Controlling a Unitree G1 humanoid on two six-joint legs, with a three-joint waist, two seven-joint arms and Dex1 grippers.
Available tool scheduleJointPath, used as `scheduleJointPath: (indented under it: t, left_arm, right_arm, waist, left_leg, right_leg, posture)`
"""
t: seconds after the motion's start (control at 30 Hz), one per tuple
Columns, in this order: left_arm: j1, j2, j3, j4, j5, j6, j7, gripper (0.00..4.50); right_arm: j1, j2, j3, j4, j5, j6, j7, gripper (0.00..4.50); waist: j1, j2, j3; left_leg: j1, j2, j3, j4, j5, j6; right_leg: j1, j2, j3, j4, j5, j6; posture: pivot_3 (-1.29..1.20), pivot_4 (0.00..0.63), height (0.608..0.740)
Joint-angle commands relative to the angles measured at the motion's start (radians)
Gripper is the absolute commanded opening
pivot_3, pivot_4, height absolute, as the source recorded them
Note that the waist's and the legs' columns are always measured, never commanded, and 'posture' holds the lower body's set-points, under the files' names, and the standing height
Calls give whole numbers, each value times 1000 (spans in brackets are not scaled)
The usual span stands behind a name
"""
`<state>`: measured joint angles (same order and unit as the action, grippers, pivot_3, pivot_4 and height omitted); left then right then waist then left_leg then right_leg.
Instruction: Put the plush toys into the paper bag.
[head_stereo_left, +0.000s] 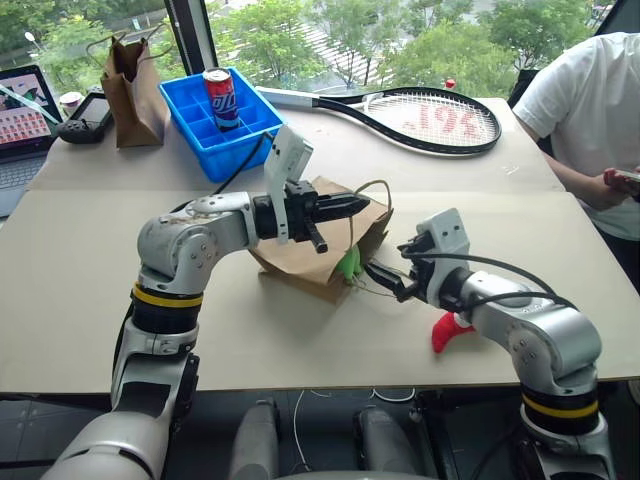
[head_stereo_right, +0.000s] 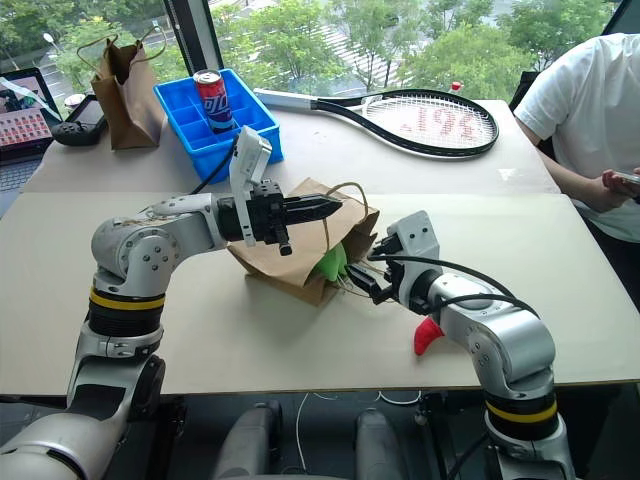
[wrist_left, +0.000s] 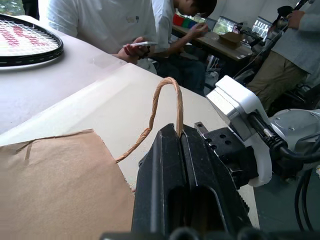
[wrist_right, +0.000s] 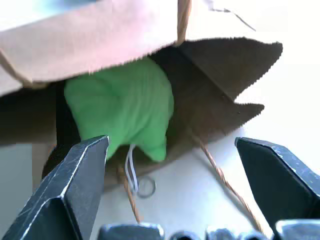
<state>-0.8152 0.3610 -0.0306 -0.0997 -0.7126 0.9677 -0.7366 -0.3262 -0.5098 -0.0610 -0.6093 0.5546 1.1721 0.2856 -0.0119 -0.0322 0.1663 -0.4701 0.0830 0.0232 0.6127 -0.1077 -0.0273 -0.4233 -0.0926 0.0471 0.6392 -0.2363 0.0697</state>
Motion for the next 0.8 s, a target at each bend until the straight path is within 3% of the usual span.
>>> scheduleJointPath:
  t: [0.03, 0.13, 0.3, 0.47, 0.57, 0.8]
  left_arm:
    - [-34, -5, 6, 15, -2, -30, -27, 0]
    - [-48, -8, 4, 33, 1, -37, -41, 0]
    - [-71, -8, -8, 63, 13, -52, -74, 0]
    - [-107, 6, -3, 85, 16, -58, -99, 0]
    - [-120, 16, 8, 87, 11, -52, -107, 0]
    - [-125, 24, 19, 83, 9, -48, -105, 0]
  right_arm:
    - [56, -160, -193, -147, 39, 117, 47, 4483]
    - [174, -282, -294, -186, 48, 177, 98, 4483]
    - [320, -268, -372, -182, 37, 167, 105, 4483]
    - [429, -245, -319, -131, -30, 102, 79, 4483]
    - [469, -233, -279, -94, -70, 33, 73, 3828]
    - [434, -290, -297, -66, -103, -61, 120, 1420]
  waist:
    - [9, 0, 0]
    - [19, 0, 0]
    - [20, 0, 0]
    - [17, 0, 0]
    - [18, 0, 0]
    - [16, 0, 0]
  left_leg:
    - [-1, -1, 0, 0, 0, 0]
    - [-2, -1, 0, 1, 0, 0]
    - [-2, -1, 0, 1, 0, 0]
    - [-2, -1, 0, 1, 0, 0]
    - [-2, -1, 0, 2, 0, 0]
    - [-2, -1, 0, 2, 0, 0]
  right_leg:
    - [0, 0, 0, 0, 0, 0]
    - [2, 0, 0, -4, -2, -3]
    - [2, 0, 1, -7, -3, -6]
    - [2, 0, 1, -7, -1, -2]
    - [3, 0, 1, -8, -1, -2]
    - [3, 0, 1, -8, -2, 0]
  posture:
    - [0, 150, 735]
    - [0, 150, 735]
    - [0, 150, 735]
    - [0, 150, 735]
    - [0, 150, 735]
    - [0, 150, 735]
